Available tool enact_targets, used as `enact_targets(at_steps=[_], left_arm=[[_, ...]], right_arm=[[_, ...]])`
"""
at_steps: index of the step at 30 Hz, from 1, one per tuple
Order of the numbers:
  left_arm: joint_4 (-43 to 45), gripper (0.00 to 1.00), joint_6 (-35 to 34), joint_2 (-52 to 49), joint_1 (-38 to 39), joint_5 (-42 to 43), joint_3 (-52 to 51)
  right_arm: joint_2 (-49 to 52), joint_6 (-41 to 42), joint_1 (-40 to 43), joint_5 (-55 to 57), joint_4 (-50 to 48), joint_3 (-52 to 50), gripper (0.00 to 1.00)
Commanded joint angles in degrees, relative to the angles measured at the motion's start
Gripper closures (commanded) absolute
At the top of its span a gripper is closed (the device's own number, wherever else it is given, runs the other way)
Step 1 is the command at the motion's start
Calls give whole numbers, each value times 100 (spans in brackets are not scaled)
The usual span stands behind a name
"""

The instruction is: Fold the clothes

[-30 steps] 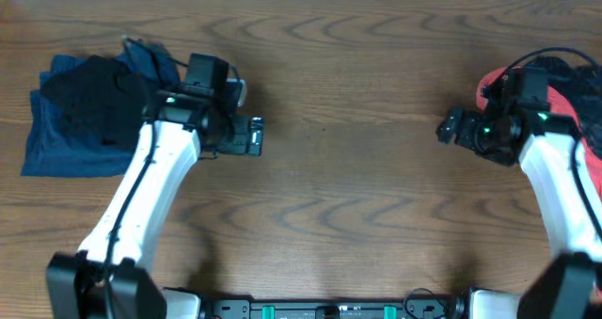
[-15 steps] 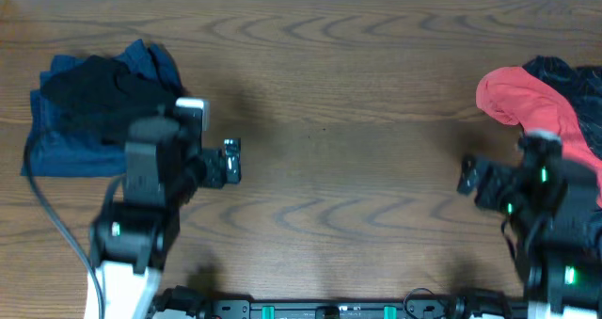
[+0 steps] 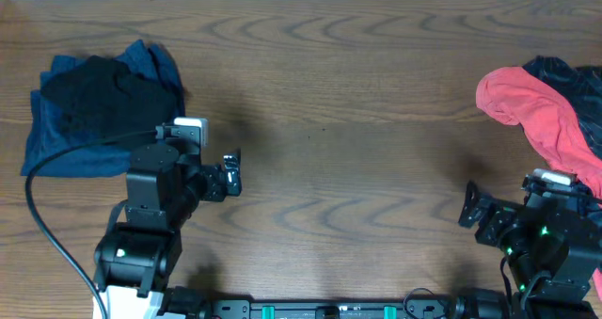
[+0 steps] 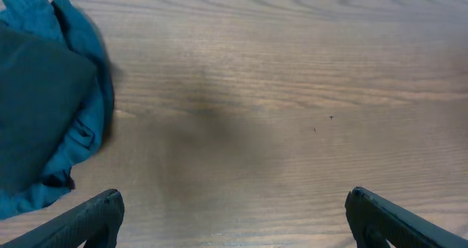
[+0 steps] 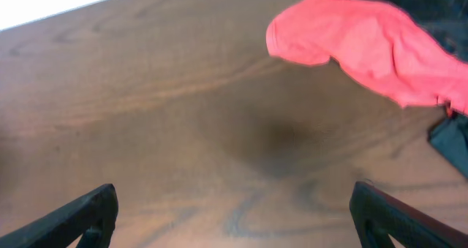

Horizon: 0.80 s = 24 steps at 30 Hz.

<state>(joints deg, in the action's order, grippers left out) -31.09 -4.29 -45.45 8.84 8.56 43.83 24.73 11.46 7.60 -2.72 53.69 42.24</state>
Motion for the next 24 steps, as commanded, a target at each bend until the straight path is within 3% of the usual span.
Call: enact_targets(at_steps=[1, 17, 24], left_arm=[[-11, 2, -28, -92, -11, -70, -26], [-11, 2, -28, -699, -9, -70, -26], [-11, 2, -28, -979, -9, -70, -26]], right_arm=[[-11, -83, -2, 81, 184, -48, 1], [-188, -83, -17, 83, 999, -111, 1], [-1027, -531, -319, -216, 46, -745, 1]])
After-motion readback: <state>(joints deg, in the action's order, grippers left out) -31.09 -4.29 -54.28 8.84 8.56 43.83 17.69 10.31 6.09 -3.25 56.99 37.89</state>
